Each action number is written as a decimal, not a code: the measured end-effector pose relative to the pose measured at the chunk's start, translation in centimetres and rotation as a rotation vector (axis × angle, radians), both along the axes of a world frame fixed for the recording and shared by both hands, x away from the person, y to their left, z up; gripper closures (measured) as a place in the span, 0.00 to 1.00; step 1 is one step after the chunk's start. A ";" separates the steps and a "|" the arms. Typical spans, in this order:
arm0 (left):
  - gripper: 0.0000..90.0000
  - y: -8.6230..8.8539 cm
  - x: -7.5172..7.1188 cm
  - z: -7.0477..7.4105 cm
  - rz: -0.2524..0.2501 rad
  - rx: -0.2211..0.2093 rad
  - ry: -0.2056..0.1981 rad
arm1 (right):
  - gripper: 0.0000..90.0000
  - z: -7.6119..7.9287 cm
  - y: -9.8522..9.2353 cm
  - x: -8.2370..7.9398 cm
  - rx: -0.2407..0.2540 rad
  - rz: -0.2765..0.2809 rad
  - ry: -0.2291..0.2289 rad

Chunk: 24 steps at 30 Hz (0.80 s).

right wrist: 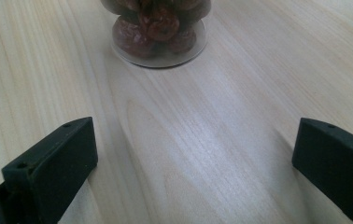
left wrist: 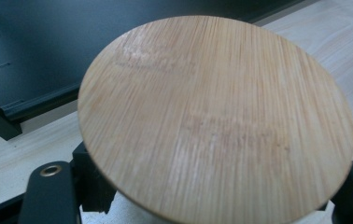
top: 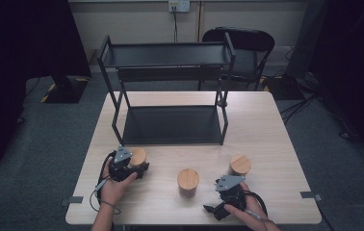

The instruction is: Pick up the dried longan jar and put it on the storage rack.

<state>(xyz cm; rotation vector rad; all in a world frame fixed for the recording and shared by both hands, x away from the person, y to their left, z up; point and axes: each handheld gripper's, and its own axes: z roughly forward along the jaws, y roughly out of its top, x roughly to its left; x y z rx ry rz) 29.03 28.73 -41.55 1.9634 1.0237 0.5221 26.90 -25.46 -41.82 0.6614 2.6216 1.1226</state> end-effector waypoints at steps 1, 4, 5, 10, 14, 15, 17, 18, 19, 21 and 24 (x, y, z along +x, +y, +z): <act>0.28 0.0 0.0 0.0 0.001 -0.004 -0.003 | 0.00 0.0 0.0 0.0 0.000 0.000 0.000; 0.28 0.0 0.0 0.2 -0.009 -0.014 -0.007 | 0.00 0.0 0.0 0.0 0.000 0.000 0.000; 0.28 0.0 0.0 0.2 -0.011 -0.014 -0.005 | 0.00 0.0 0.0 0.0 0.000 0.000 0.000; 0.28 -0.2 0.1 0.5 -0.024 -0.014 0.007 | 0.00 0.0 0.0 0.0 0.000 0.000 0.000; 0.28 -0.4 0.4 0.8 -0.035 -0.009 0.016 | 0.00 0.0 0.0 0.0 0.000 0.000 0.000; 0.28 -0.5 0.4 0.8 -0.036 -0.012 0.016 | 0.00 0.0 0.0 0.0 0.000 0.000 0.000; 0.28 -0.6 0.4 0.9 -0.040 -0.015 0.016 | 0.00 0.0 0.0 0.0 0.000 0.000 0.000; 0.28 -0.6 0.5 1.0 -0.045 -0.009 0.016 | 0.00 0.0 0.0 0.0 0.000 0.000 0.000; 0.28 -0.6 0.5 1.1 -0.048 -0.010 0.015 | 0.00 0.0 0.0 0.0 0.000 0.000 0.000; 0.28 -0.7 0.6 1.2 -0.052 -0.009 0.016 | 0.00 0.0 0.0 0.0 0.000 0.000 0.000; 0.28 -0.6 0.6 1.3 -0.055 -0.015 0.019 | 0.00 0.0 0.0 0.0 0.000 0.000 0.000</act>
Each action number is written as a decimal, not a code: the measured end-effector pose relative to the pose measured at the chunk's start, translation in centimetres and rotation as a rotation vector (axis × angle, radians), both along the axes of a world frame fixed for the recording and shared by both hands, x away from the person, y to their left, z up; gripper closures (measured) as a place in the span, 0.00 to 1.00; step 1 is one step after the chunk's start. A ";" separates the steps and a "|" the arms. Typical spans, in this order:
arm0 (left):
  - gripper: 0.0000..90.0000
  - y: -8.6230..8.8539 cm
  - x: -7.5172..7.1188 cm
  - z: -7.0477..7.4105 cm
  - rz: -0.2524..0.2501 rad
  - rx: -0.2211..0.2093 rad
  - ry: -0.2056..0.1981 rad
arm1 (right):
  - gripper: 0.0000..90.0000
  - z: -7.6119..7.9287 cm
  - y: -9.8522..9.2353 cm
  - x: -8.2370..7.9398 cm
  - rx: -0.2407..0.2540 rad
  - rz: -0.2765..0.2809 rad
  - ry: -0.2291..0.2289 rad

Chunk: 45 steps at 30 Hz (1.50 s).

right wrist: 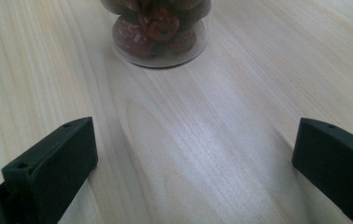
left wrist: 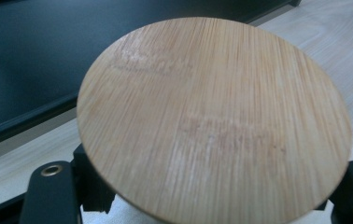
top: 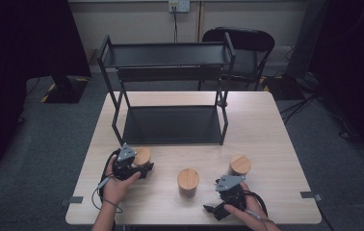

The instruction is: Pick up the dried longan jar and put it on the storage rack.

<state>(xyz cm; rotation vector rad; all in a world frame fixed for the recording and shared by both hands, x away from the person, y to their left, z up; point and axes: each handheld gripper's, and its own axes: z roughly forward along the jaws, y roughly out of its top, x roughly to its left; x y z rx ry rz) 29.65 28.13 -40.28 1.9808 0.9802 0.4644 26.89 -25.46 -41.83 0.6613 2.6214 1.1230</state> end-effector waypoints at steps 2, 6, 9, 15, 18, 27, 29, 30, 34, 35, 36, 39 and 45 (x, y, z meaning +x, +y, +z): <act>0.28 0.0 0.1 0.1 -0.002 -0.002 0.004 | 0.00 0.0 0.0 0.0 0.000 0.000 0.000; 0.29 0.1 0.1 0.2 -0.001 -0.004 0.006 | 0.00 0.0 0.0 0.0 0.000 0.000 0.000; 0.29 0.1 0.2 0.3 -0.006 0.001 0.005 | 0.00 0.0 0.0 0.0 0.000 0.000 0.000; 0.29 0.0 0.3 0.6 -0.005 -0.008 0.000 | 0.00 0.0 0.0 0.0 0.000 0.000 0.000; 0.29 0.1 0.4 0.7 -0.005 -0.013 0.001 | 0.00 0.0 0.0 0.0 0.000 0.000 0.000; 0.29 0.2 1.0 1.1 0.001 -0.026 -0.006 | 0.00 0.0 0.0 0.0 0.001 0.000 0.000; 0.29 0.2 1.1 1.2 0.003 -0.029 -0.007 | 0.00 0.0 0.0 0.0 0.001 0.000 0.000; 0.29 0.1 1.3 1.3 0.000 -0.030 -0.010 | 0.00 0.0 0.0 0.0 0.001 0.000 -0.001; 0.29 -0.1 1.7 1.5 -0.002 -0.019 -0.015 | 0.00 0.0 0.0 0.0 0.001 0.000 -0.001; 0.29 -0.1 1.8 1.6 0.001 -0.022 -0.018 | 0.00 0.0 0.0 0.0 0.001 0.000 -0.001; 0.29 -0.1 1.9 1.6 0.002 -0.025 -0.019 | 0.00 0.0 0.0 0.0 0.001 0.000 -0.001; 0.29 -0.2 2.3 1.9 0.004 -0.030 -0.020 | 0.00 0.0 0.0 0.0 0.001 0.000 -0.001; 0.29 -0.1 2.9 2.1 0.009 -0.026 -0.014 | 0.00 0.0 0.0 0.0 0.001 0.000 -0.001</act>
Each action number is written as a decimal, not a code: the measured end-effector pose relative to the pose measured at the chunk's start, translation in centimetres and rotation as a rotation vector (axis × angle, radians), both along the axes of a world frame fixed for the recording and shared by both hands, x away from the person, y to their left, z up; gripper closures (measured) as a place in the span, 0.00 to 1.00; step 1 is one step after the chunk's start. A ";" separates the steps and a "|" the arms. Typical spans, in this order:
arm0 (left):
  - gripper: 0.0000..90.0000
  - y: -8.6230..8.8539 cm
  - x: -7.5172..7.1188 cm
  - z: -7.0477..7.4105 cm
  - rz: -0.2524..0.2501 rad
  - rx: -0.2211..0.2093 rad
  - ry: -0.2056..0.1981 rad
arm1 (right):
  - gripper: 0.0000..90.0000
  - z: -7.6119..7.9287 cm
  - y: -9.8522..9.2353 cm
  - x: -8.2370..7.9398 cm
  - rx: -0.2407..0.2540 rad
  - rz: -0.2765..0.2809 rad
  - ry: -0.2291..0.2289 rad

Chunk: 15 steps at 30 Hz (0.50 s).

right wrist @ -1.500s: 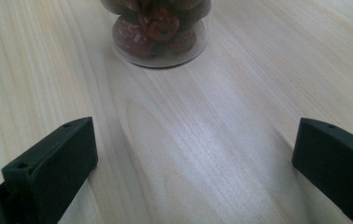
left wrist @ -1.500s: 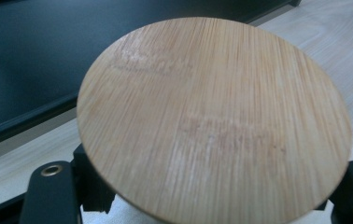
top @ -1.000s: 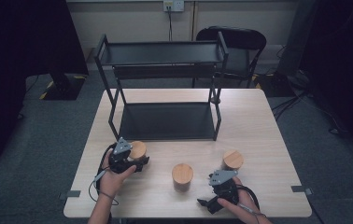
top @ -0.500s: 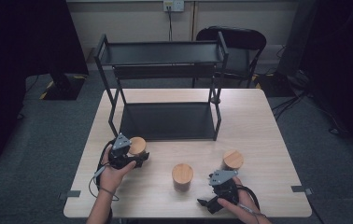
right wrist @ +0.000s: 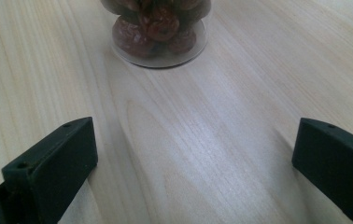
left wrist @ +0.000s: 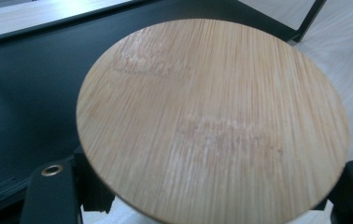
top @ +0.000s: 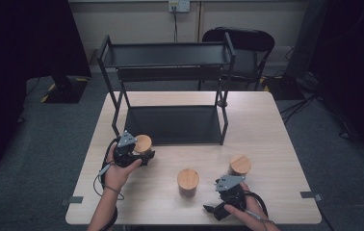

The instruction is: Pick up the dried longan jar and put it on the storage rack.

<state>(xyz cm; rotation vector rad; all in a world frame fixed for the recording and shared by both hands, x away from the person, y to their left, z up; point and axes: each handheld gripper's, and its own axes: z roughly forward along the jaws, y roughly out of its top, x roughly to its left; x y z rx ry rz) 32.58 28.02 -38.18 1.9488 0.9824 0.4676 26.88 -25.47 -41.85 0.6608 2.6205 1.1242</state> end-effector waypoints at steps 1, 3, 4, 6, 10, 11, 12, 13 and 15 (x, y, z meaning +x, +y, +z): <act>0.29 0.0 0.1 0.0 0.004 -0.003 0.000 | 0.00 0.0 0.0 0.0 0.000 0.000 0.000; 0.29 0.2 0.3 0.0 0.008 -0.003 0.005 | 0.00 0.0 0.0 0.0 0.000 0.000 0.000; 0.29 0.2 0.3 0.0 0.008 -0.003 0.005 | 0.00 0.0 0.0 0.0 0.000 0.000 0.000; 0.29 0.2 0.5 0.1 0.017 -0.001 0.005 | 0.00 0.0 0.0 0.0 0.000 0.000 0.000; 0.29 0.1 1.1 0.2 0.024 0.001 0.004 | 0.00 0.0 0.0 0.0 0.000 0.000 0.000; 0.29 0.0 1.2 0.3 0.025 0.005 0.003 | 0.00 0.0 0.0 0.0 0.000 0.000 0.000; 0.29 0.0 1.3 0.3 0.027 0.005 0.000 | 0.00 0.0 0.0 0.0 0.000 0.000 0.000; 0.29 -0.1 1.4 0.3 0.029 0.004 -0.003 | 0.00 0.0 0.0 0.0 0.000 0.000 0.000; 0.29 -0.1 1.7 0.4 0.030 0.005 -0.006 | 0.00 0.0 0.0 0.0 0.000 0.000 0.000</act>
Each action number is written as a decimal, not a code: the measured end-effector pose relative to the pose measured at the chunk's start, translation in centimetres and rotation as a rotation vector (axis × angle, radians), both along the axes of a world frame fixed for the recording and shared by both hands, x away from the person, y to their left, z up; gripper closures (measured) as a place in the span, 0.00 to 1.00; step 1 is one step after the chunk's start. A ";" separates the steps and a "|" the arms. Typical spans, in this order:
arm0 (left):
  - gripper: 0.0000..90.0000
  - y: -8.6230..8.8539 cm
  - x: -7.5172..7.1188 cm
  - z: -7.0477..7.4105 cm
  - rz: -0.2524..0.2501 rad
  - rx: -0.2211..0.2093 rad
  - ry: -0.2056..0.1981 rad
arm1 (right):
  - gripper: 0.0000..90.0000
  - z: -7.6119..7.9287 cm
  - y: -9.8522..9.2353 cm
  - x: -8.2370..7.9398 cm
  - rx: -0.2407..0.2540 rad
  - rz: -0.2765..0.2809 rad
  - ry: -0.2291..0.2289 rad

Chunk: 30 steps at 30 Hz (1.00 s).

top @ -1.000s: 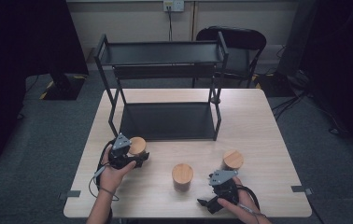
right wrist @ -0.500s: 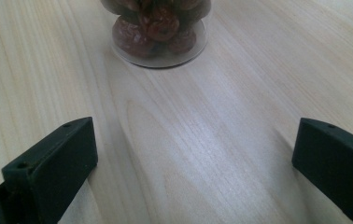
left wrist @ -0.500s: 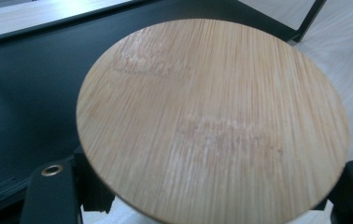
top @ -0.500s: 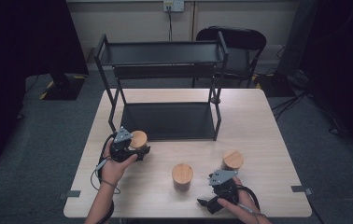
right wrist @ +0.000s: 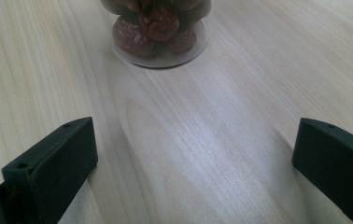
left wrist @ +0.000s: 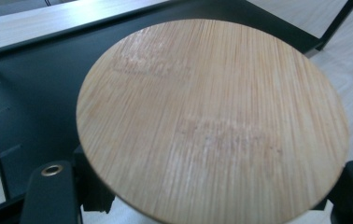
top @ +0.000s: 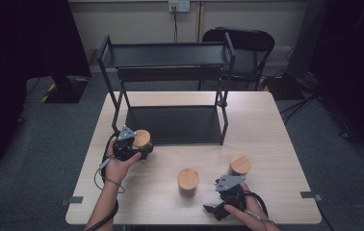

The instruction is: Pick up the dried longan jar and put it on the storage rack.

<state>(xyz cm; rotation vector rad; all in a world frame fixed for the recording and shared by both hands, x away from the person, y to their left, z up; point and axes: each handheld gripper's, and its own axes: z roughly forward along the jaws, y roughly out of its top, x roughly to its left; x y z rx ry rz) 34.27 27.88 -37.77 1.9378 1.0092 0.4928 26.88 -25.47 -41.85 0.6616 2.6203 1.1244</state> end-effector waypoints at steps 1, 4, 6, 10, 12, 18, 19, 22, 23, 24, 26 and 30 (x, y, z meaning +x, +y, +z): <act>0.29 -0.1 0.1 0.0 0.002 -0.003 -0.001 | 0.00 0.0 0.0 0.0 0.000 0.000 0.000; 0.29 -0.2 0.4 0.1 0.008 -0.003 -0.006 | 0.00 0.0 0.0 0.0 0.000 0.000 0.000; 0.29 -0.3 0.7 0.1 0.012 -0.004 -0.006 | 0.00 0.0 0.0 0.0 0.000 0.000 0.000; 0.29 -0.5 1.2 0.2 0.018 0.000 0.001 | 0.00 0.0 0.0 0.0 0.000 0.000 0.000; 0.29 -0.7 1.5 0.2 0.020 0.001 0.002 | 0.00 0.0 0.0 0.0 0.000 0.000 0.000; 0.29 -1.0 2.1 0.4 0.021 0.010 0.004 | 0.00 0.0 0.0 0.0 0.000 0.000 -0.001; 0.29 -1.1 2.1 0.4 0.019 0.014 0.003 | 0.00 0.0 0.0 0.0 0.000 0.000 0.000; 0.29 -1.3 2.2 0.5 0.024 0.012 0.001 | 0.00 0.0 0.0 0.0 0.000 0.000 0.000; 0.29 -1.3 2.3 0.5 0.025 0.012 0.003 | 0.00 0.0 0.0 0.0 0.000 0.000 0.000; 0.29 -1.3 2.3 0.5 0.026 0.015 0.001 | 0.00 0.0 0.0 0.0 0.000 0.000 0.000; 0.29 -1.3 2.5 0.6 0.031 0.018 0.004 | 0.00 0.0 0.0 0.0 0.000 0.000 0.000; 0.29 -1.4 2.7 0.7 0.036 0.019 0.003 | 0.00 0.0 0.0 0.0 0.000 0.000 0.000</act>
